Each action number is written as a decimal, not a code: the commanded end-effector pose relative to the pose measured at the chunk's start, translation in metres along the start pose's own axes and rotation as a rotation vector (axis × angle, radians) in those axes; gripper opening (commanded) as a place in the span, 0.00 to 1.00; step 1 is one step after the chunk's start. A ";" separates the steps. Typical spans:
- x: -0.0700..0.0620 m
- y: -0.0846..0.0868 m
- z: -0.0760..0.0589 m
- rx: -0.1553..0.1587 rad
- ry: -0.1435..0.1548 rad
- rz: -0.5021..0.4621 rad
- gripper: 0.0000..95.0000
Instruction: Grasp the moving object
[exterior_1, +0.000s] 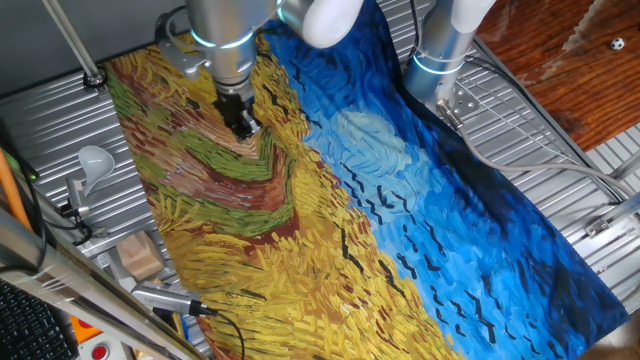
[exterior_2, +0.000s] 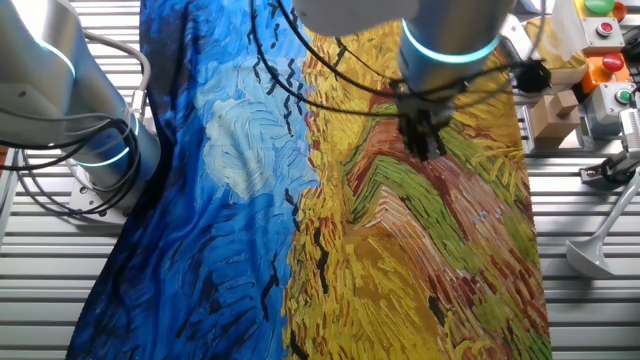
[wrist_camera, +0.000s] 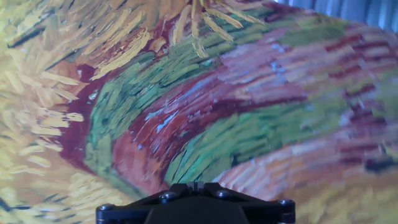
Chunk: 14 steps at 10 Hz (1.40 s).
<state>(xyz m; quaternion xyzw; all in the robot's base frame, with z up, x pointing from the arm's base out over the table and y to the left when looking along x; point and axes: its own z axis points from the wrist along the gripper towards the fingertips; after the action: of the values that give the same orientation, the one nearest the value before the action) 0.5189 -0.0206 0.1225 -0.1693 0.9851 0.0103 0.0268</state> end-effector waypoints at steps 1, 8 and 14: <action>-0.007 -0.015 0.009 0.000 0.000 -0.059 0.00; -0.028 -0.051 0.040 -0.001 -0.002 -0.164 0.00; -0.039 -0.051 0.058 0.006 -0.005 -0.185 0.00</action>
<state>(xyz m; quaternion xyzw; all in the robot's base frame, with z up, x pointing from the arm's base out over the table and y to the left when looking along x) 0.5747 -0.0546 0.0673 -0.2610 0.9649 0.0046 0.0304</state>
